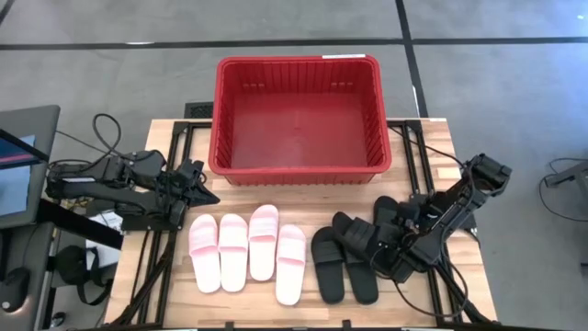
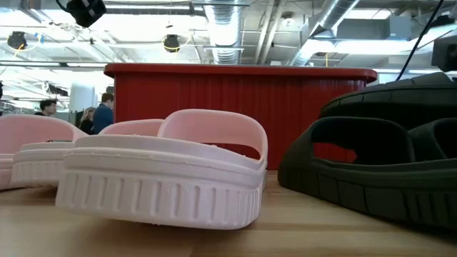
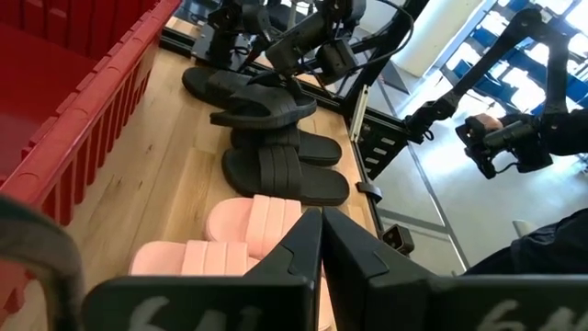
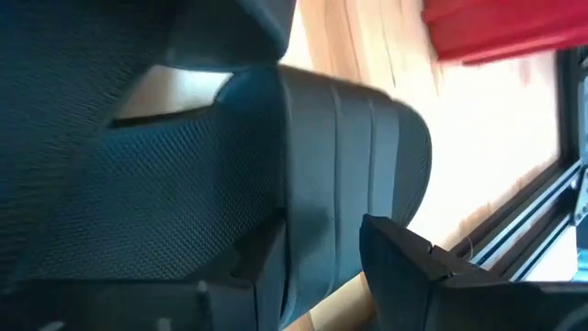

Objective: Pick and place slides into bin
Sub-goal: Put the black slide into the red container

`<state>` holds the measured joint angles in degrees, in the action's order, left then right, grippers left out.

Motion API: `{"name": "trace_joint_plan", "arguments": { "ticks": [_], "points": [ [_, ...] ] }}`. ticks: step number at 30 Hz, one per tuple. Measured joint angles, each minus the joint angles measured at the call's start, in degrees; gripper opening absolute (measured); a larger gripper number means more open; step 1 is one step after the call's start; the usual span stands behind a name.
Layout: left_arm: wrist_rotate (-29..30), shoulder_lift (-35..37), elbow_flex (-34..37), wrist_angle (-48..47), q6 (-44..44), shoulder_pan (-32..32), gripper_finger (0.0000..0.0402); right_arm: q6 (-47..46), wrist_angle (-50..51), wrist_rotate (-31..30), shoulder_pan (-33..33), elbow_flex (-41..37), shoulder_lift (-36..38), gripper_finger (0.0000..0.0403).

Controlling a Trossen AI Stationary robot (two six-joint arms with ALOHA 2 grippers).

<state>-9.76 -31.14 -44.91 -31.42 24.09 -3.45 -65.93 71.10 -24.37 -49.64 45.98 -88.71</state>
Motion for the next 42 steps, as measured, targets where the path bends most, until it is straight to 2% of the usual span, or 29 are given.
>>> {"name": "trace_joint_plan", "arguments": {
  "ticks": [5,12,24,29,39,42],
  "points": [
    [0.00,0.00,0.00,0.00,-0.13,0.01,0.0000,-0.06,-1.25,1.15,1.43,-1.36,0.00,0.0108],
    [0.07,0.02,-0.02,0.00,-0.08,0.01,0.0000,-1.50,-0.97,0.45,2.11,-1.30,0.00,0.0011],
    [0.09,0.02,-0.02,-0.71,-0.81,-0.01,0.0000,-6.62,7.95,-0.97,-0.42,4.71,0.15,0.0004],
    [0.09,0.02,-0.02,-1.24,-1.79,-0.01,0.0000,-9.20,8.88,-0.97,-1.04,7.03,2.42,0.0003],
    [0.09,0.02,-0.02,-1.25,-3.41,-0.01,0.0000,-12.24,17.45,-2.11,-0.84,10.63,8.06,0.0001],
    [0.10,0.00,-0.02,-1.25,-3.41,0.00,0.0000,-12.95,19.27,-4.50,-0.82,12.22,8.29,0.0001]
  ]
}}
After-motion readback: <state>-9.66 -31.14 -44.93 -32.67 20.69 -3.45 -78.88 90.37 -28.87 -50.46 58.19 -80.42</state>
